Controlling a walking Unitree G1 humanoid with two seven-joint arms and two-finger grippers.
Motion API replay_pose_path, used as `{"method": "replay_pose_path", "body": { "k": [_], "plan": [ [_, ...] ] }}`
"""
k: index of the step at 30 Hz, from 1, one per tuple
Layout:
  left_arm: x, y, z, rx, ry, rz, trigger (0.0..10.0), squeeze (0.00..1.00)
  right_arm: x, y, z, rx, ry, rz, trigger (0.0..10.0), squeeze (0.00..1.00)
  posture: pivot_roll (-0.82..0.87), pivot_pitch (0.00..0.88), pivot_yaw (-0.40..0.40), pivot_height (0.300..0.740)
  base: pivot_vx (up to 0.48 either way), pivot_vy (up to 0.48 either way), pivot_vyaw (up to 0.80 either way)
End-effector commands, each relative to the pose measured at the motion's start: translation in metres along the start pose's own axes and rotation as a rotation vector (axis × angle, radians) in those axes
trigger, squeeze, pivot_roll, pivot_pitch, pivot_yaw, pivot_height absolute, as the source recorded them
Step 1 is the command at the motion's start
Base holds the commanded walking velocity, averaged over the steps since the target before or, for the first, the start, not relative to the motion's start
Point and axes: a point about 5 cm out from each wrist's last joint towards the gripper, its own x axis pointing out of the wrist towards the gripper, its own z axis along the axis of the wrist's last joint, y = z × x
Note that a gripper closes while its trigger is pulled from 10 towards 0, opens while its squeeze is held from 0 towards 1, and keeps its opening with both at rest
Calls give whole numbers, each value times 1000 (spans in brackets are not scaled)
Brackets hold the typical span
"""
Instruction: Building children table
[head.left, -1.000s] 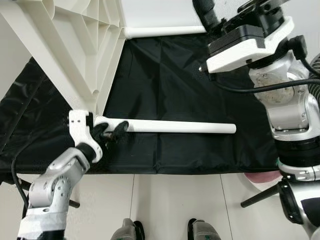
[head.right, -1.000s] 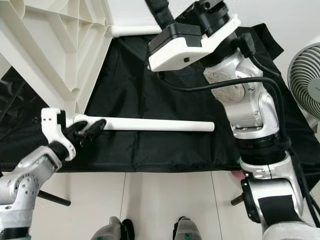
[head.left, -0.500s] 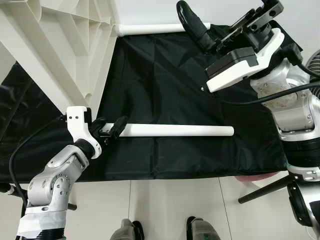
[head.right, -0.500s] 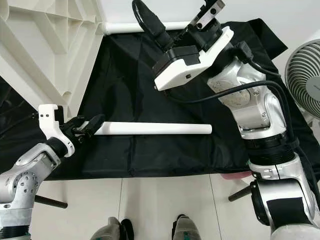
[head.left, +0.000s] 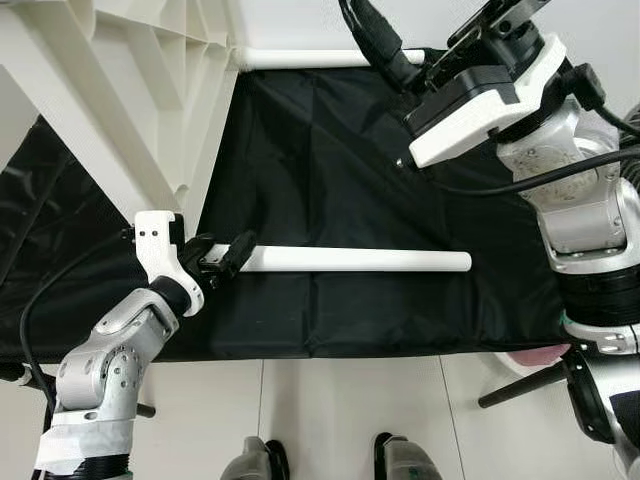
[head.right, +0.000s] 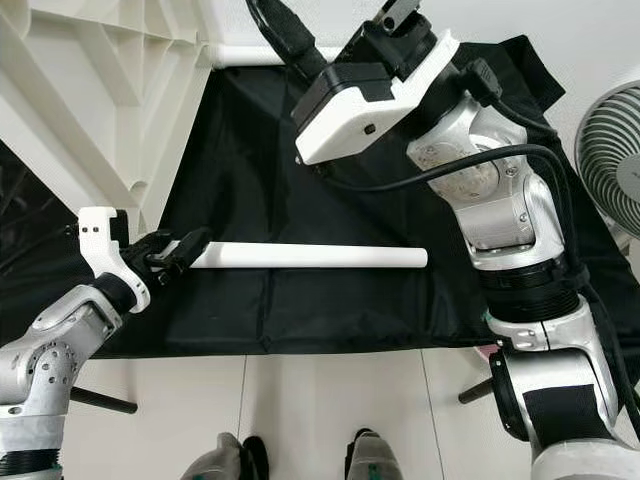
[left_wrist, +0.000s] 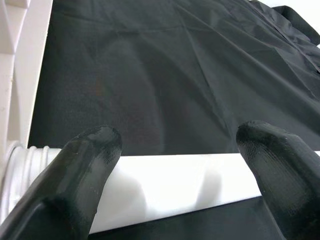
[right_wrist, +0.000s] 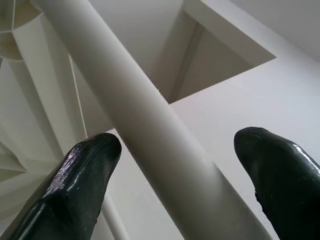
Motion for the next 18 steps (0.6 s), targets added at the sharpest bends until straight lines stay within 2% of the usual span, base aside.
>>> {"method": "replay_pose_path", "body": {
  "k": [1,3,8,18],
  "plan": [
    [-3,8,-4,1,21,21,10000,0,3,-3,10,-20,-53,-21,10000,0,-78,183,161,740,0,0,0],
    [-2,7,-4,0,23,18,10000,0,4,-3,12,-13,-56,-18,10000,0,-85,184,171,740,0,0,0],
    [2,7,-6,-10,37,7,10000,0,12,-4,7,-7,-25,101,10000,0,-97,180,182,740,0,0,0],
    [3,9,-4,-8,32,10,10000,0,10,-5,-6,1,43,153,10000,0,-100,188,176,740,0,0,0]
  ]
}}
